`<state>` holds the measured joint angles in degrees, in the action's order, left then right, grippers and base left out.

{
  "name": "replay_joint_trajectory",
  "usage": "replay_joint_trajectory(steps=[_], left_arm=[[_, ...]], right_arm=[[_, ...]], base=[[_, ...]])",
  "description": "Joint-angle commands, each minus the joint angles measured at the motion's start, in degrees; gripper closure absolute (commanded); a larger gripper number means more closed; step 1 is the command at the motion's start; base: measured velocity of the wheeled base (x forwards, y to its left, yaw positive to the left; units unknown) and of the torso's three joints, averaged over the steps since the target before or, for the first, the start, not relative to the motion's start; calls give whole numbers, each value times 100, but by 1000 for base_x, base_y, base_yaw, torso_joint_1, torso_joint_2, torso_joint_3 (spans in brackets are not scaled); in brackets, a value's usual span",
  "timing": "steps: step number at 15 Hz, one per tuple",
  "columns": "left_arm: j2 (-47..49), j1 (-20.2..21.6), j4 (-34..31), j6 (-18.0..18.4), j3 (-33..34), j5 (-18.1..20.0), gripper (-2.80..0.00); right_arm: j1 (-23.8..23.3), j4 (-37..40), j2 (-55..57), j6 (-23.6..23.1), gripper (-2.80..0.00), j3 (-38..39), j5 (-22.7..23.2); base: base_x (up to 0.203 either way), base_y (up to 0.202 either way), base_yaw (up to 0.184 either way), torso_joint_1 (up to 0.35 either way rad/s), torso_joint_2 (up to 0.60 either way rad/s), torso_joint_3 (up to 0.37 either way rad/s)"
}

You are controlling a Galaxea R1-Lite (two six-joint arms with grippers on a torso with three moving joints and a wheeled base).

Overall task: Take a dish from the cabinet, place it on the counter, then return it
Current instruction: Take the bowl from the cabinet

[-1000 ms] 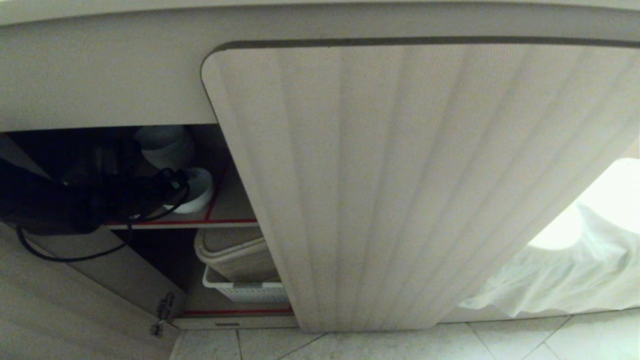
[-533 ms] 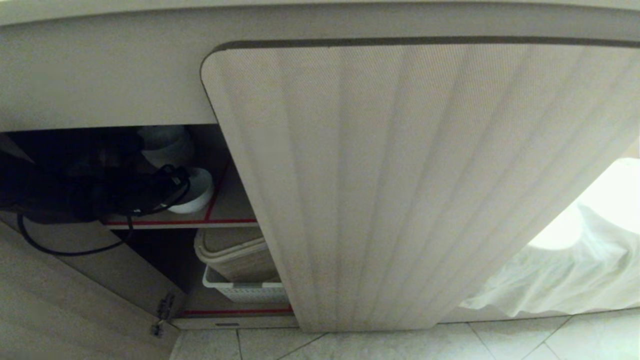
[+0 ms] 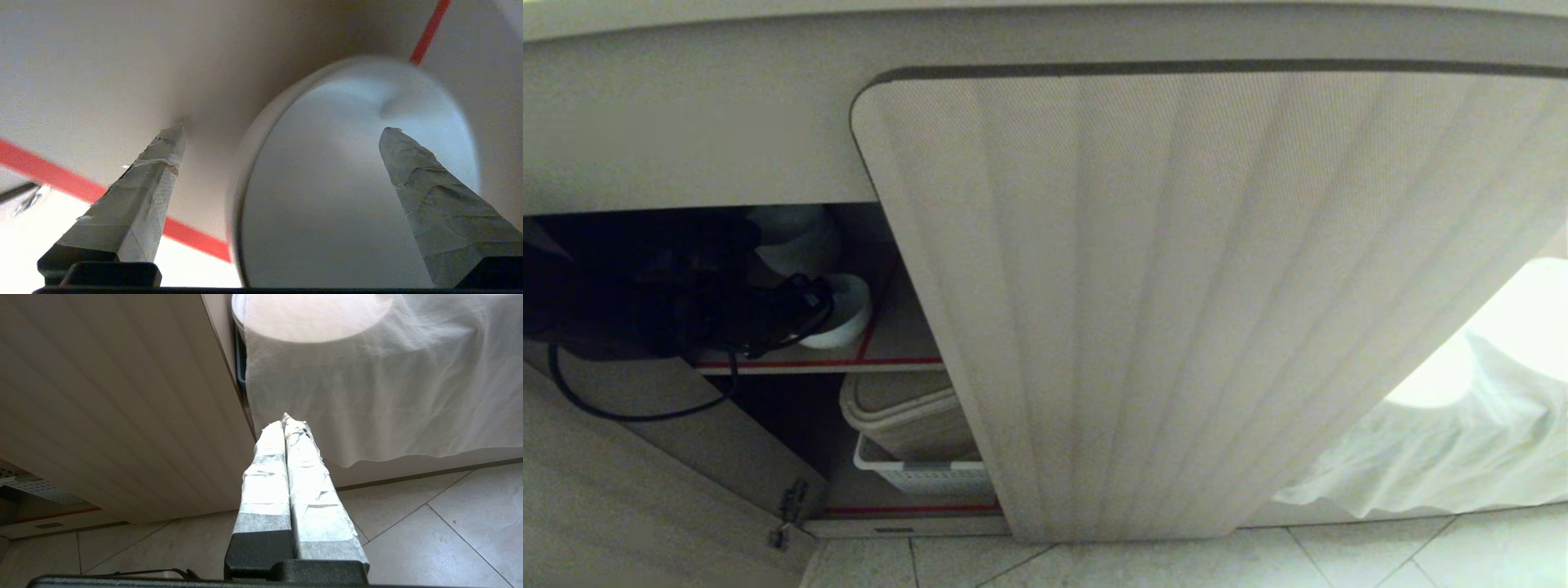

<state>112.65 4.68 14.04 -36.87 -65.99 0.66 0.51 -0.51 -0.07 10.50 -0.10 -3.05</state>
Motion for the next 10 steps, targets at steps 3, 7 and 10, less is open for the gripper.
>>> replay_joint_trajectory(steps=[3, 7, 10], left_arm=[[-34, -19, -378, -22, -239, 4, -280], [2, -11, -393, -13, -327, -4, -280], [20, -11, -411, -13, -327, -4, -280]], right_arm=[[2, -2, 7, 5, 0, 1, -2], [2, -2, 7, 5, 0, 1, -2], [2, -2, 7, 5, 0, 1, -2]], base=[[0, 0, 0, 0, 0, 0], [0, 0, 0, 0, 0, 0], [0, 0, 0, 0, 0, 0]])
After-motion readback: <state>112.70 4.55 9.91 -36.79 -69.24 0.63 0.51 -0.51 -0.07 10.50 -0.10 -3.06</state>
